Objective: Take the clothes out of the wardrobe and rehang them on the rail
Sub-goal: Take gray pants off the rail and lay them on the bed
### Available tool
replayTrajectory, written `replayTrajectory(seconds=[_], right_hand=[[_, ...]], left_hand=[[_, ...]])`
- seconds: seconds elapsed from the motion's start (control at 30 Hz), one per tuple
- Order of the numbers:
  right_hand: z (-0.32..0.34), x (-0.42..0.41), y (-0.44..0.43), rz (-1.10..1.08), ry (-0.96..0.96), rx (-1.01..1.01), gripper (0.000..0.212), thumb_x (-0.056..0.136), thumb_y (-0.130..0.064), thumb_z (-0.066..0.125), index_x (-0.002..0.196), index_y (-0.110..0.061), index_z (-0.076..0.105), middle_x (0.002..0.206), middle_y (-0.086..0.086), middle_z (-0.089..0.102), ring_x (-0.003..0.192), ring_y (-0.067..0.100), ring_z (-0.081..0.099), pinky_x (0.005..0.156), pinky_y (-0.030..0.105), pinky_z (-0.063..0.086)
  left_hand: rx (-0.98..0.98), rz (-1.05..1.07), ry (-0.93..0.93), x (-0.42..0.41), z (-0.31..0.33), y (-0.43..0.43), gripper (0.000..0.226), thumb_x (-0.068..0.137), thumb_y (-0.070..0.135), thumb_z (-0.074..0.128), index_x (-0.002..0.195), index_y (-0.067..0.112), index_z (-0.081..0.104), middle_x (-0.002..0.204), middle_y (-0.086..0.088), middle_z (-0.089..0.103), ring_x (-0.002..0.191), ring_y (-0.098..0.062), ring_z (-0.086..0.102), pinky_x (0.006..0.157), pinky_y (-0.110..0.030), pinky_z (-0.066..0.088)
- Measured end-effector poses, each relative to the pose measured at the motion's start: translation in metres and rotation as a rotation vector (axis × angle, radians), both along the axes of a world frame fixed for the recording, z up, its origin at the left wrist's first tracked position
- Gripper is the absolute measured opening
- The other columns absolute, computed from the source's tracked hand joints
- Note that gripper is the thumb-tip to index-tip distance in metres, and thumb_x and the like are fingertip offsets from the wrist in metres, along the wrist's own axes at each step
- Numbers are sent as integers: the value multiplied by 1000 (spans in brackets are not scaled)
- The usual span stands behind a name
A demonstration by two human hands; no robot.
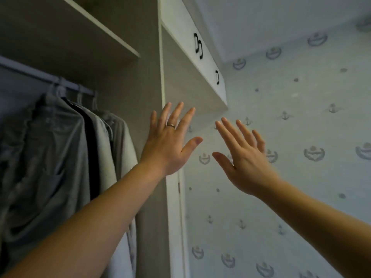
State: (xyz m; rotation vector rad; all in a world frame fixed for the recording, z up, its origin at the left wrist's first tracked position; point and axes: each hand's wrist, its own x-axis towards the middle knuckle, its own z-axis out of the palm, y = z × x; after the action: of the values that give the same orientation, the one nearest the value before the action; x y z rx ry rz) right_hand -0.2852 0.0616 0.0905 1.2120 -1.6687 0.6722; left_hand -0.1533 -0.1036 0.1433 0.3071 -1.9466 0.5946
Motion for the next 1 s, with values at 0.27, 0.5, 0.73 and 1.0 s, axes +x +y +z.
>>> replayTrajectory(seconds=[0.27, 0.5, 0.73, 1.0], right_hand=[[76, 89, -118, 189, 143, -17, 66, 95, -65, 12, 153, -40, -6, 163, -12, 0, 151, 20, -7, 120, 53, 2], [121, 146, -215, 357, 219, -18, 57, 100, -50, 32, 152, -29, 26, 153, -6, 38, 144, 20, 26, 113, 43, 23], [164, 193, -311, 378, 175, 119, 38, 100, -38, 41, 132, -21, 46, 131, 5, 59, 117, 33, 51, 89, 39, 41], [186, 218, -374, 316, 124, 187, 30, 98, -36, 46, 111, -12, 57, 115, 12, 58, 102, 34, 57, 82, 41, 49]], left_hand=[[-18, 71, 178, 103, 47, -100, 75, 93, 69, 17, 158, 32, 15, 167, 1, 7, 153, -23, -7, 121, -52, -7], [170, 215, 328, 182, 52, -207, 78, 90, 69, 15, 157, 30, 19, 167, -2, 9, 153, -24, -3, 122, -53, 0], [549, 356, 462, 241, 49, -296, 79, 95, 69, 32, 159, 29, 8, 167, -3, 3, 152, -31, 1, 121, -51, 3], [915, 109, 502, 257, 45, -352, 112, 75, 87, 47, 159, 31, -2, 168, -2, 1, 153, -28, 11, 122, -48, 16]])
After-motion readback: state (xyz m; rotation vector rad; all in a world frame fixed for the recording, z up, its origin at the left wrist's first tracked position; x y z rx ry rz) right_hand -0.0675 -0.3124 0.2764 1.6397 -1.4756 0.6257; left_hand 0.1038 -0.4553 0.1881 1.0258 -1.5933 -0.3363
